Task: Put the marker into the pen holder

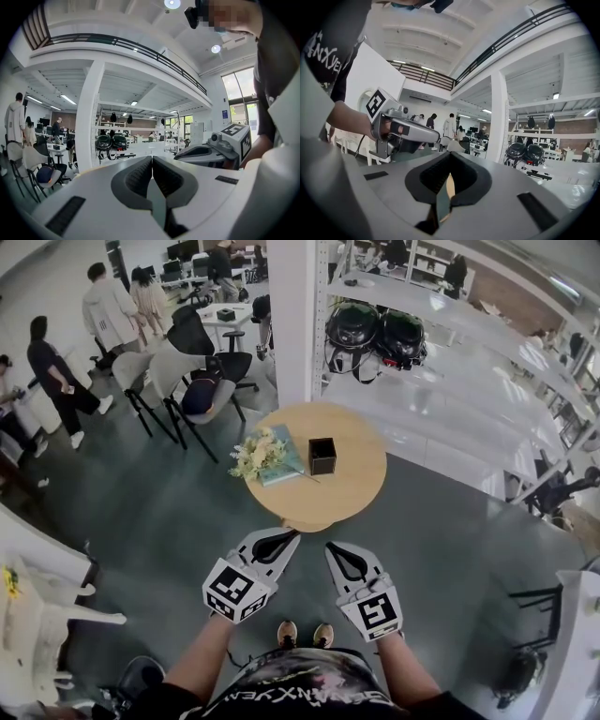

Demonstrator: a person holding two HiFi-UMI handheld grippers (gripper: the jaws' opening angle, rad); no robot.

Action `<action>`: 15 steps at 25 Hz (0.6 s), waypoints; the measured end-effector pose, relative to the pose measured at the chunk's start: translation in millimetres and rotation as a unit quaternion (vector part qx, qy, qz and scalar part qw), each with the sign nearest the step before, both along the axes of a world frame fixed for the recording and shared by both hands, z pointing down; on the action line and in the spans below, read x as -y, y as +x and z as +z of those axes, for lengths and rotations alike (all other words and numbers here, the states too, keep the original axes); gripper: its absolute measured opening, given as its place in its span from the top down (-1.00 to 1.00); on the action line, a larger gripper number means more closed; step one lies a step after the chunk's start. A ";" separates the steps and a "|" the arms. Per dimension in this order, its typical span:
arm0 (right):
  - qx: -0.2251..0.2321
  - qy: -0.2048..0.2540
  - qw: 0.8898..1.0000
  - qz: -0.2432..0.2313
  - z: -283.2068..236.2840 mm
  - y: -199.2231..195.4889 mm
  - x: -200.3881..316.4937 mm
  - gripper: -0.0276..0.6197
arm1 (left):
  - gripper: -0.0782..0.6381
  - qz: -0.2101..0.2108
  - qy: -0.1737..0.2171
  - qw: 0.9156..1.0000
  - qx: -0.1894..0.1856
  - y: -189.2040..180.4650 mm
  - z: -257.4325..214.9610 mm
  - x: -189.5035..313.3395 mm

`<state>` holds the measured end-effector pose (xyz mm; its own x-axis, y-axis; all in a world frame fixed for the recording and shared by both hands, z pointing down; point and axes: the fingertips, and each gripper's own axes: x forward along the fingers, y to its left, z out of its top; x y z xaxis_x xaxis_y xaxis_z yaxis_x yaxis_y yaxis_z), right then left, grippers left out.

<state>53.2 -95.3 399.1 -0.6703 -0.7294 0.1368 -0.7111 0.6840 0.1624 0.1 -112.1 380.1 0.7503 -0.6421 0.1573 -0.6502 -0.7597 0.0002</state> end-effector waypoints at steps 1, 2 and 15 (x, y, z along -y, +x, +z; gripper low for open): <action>0.001 0.000 1.000 0.000 -0.1 0.3 0.1 0.91 | 0.72 0.000 0.000 1.000 0.000 0.4 -0.1 -0.1; 0.001 0.000 1.000 0.000 -0.3 0.9 0.4 0.91 | 0.72 0.000 0.001 1.000 0.000 1.1 -0.6 0.0; 0.002 0.009 1.000 0.001 -5.7 5.4 4.7 0.91 | 0.72 0.002 0.006 1.000 0.001 5.9 -6.3 4.0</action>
